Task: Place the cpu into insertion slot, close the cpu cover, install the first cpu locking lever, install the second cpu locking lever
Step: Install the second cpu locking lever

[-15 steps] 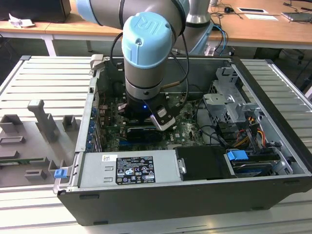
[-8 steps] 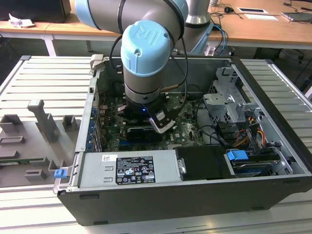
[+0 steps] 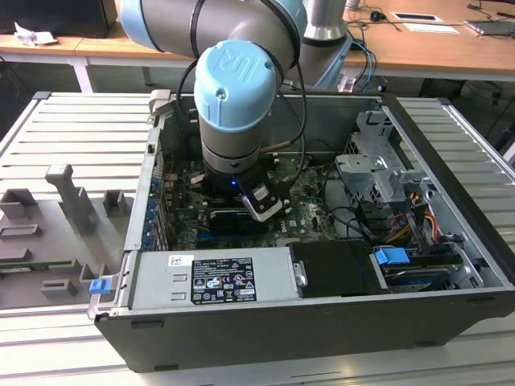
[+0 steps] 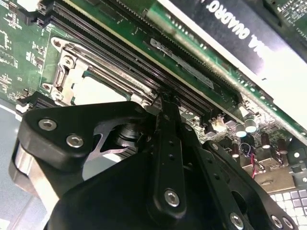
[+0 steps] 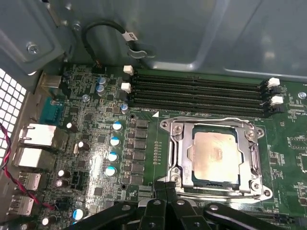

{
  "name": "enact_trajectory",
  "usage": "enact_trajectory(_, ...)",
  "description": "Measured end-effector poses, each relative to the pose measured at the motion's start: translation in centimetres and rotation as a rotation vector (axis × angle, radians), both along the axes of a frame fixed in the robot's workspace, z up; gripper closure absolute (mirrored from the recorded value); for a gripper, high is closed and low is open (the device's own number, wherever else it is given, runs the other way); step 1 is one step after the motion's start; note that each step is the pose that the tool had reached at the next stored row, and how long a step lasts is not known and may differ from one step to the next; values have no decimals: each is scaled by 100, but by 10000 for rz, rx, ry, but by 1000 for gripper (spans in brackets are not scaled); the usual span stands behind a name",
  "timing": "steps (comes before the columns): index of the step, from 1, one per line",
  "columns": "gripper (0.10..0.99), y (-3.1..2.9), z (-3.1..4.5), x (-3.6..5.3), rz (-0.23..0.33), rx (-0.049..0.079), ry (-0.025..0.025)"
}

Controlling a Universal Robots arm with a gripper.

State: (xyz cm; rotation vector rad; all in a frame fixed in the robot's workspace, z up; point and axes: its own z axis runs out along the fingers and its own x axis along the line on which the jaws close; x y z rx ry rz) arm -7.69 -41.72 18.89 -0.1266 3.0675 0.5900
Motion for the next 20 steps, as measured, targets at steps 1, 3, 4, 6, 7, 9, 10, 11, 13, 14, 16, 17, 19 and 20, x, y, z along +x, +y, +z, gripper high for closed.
enact_trajectory(1,980,1,-2,-1,0,10,-1)
enact_trajectory(3,980,2,-2,-2,0,10,-1)
enact_trajectory(4,980,6,-2,-2,0,7,-2)
enact_trajectory(6,980,16,-3,-1,0,31,-3)
enact_trajectory(7,980,18,2,-2,0,34,-3)
enact_trajectory(9,980,18,57,-1,0,41,-7)
enact_trajectory(10,980,17,116,-2,0,34,-4)
enact_trajectory(11,980,17,151,-2,0,33,-3)
enact_trajectory(13,980,18,214,-2,0,31,-2)
enact_trajectory(14,980,18,234,-2,1,30,-2)
enact_trajectory(16,980,19,260,-2,0,13,-2)
enact_trajectory(17,980,19,262,-2,0,10,-3)
enact_trajectory(19,980,19,263,-3,0,8,-3)
enact_trajectory(20,980,19,264,-3,0,8,-3)
